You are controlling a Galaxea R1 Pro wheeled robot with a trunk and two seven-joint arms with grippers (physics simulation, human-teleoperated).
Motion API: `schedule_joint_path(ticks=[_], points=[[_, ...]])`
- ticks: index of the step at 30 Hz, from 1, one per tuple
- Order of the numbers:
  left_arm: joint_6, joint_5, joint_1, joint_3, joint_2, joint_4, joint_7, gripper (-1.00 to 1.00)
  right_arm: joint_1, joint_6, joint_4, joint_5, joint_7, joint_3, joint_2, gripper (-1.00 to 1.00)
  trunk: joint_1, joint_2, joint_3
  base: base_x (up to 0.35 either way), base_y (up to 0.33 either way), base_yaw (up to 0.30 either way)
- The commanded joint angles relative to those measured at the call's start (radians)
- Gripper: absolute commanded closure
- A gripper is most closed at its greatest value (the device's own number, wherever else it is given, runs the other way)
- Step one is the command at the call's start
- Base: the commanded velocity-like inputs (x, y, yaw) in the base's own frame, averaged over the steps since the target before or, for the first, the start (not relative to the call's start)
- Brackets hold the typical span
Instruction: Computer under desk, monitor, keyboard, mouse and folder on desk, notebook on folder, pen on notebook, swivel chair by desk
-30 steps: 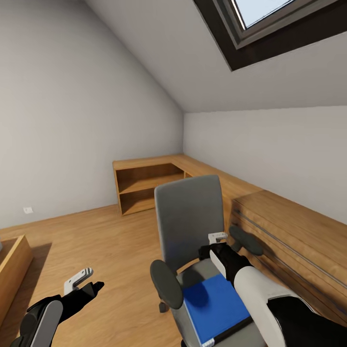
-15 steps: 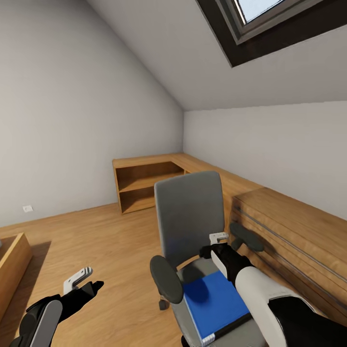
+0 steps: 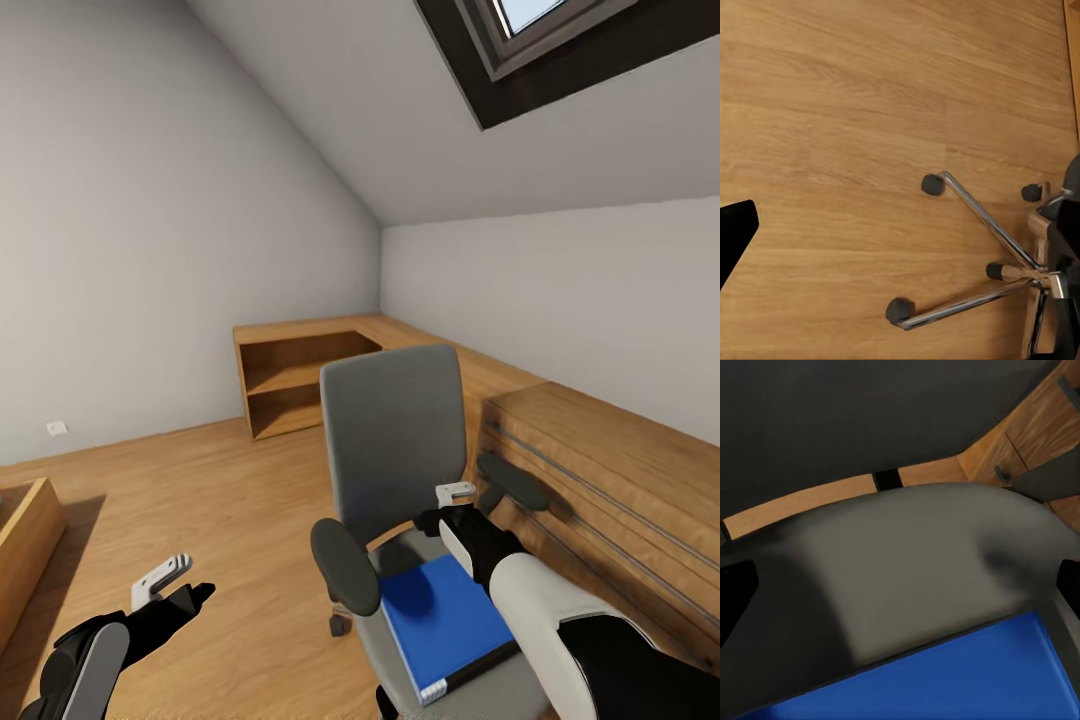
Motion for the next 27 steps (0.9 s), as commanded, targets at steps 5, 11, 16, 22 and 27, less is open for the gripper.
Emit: schedule_joint_path(ticks=[5, 11, 16, 22, 27], points=[[0.002, 0.011, -0.001, 0.0, 0.0, -0.001, 0.011, -1.0, 0.0, 0.008, -0.002, 0.003, -0.003, 0.006, -0.001, -1.0, 0.019, -0.036, -0.017, 0.0, 0.0, 0.0], [0.002, 0.01, -0.001, 0.0, 0.0, -0.001, 0.011, -1.0, 0.0, 0.008, -0.002, 0.003, -0.003, 0.007, -0.001, -1.0, 0.042, -0.078, -0.036, 0.0, 0.0, 0.0], [0.002, 0.009, -0.001, 0.0, 0.0, 0.0, 0.011, -1.0, -0.001, 0.008, -0.002, 0.004, -0.003, 0.007, -0.001, -1.0, 0.054, -0.099, -0.045, 0.0, 0.0, 0.0], [0.003, 0.009, -0.001, 0.0, 0.0, 0.0, 0.011, -1.0, 0.0, 0.008, -0.002, 0.004, -0.003, 0.008, -0.001, -1.0, 0.054, -0.099, -0.045, 0.0, 0.0, 0.0], [0.003, 0.01, -0.001, 0.001, 0.001, 0.0, 0.011, -1.0, 0.0, 0.008, -0.002, 0.004, -0.003, 0.008, -0.002, -1.0, 0.054, -0.099, -0.045, 0.0, 0.0, 0.0]])
